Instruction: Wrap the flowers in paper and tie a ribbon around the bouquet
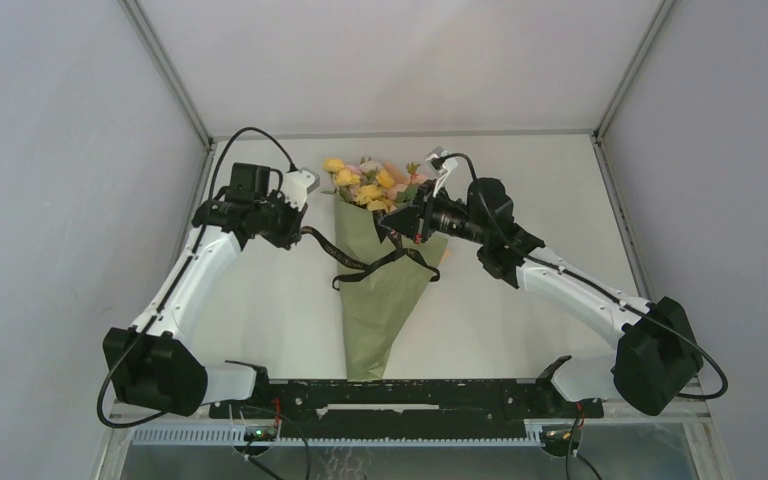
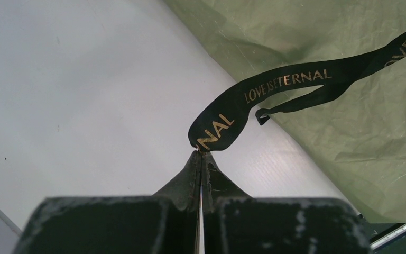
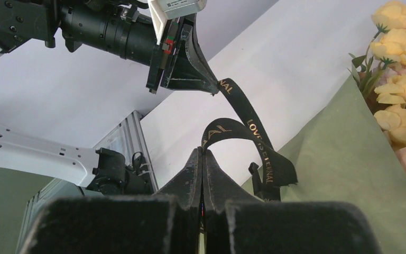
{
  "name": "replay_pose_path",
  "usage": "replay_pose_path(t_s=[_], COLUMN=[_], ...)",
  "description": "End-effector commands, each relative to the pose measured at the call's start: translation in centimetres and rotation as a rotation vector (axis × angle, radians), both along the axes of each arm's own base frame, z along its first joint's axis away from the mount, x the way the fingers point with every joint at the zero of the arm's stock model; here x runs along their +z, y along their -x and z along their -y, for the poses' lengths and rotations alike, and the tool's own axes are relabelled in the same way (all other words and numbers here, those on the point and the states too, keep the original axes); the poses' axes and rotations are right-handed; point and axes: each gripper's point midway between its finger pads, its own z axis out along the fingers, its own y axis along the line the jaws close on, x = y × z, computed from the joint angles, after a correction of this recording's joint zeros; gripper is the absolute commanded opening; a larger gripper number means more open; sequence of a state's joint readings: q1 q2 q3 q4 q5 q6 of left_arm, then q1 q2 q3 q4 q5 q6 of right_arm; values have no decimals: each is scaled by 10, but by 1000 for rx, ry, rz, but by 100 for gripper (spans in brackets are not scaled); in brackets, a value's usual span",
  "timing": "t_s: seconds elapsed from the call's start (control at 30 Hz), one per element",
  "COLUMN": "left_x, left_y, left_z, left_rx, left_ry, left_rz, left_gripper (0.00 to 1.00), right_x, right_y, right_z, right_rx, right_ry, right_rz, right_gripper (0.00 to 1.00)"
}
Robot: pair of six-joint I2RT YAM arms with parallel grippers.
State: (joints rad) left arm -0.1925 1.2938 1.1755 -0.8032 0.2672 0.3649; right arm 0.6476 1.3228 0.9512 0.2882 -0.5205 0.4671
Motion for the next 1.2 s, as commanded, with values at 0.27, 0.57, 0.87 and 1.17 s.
replay_pose_path(t_s=[0.27, 0.57, 0.87, 1.17], left_x=[27, 11, -79, -59], left_y=[-4, -48, 78, 66], left_z=[6, -90, -376, -403], left_rx=[1, 285, 876, 873], left_ry=[11, -190, -602, -673], left_rz=[43, 125, -82, -39], left_gripper=[0, 0, 0, 0], right_x=[13, 2, -132, -171], right_y=[-11, -103, -24, -25], right_z=[-3, 119, 465, 484], right_rx=[-28, -491, -1471, -1490], right_ry=[-19, -94, -285, -257], right_rz=[35, -95, -366, -468], right_gripper=[0, 0, 0, 0])
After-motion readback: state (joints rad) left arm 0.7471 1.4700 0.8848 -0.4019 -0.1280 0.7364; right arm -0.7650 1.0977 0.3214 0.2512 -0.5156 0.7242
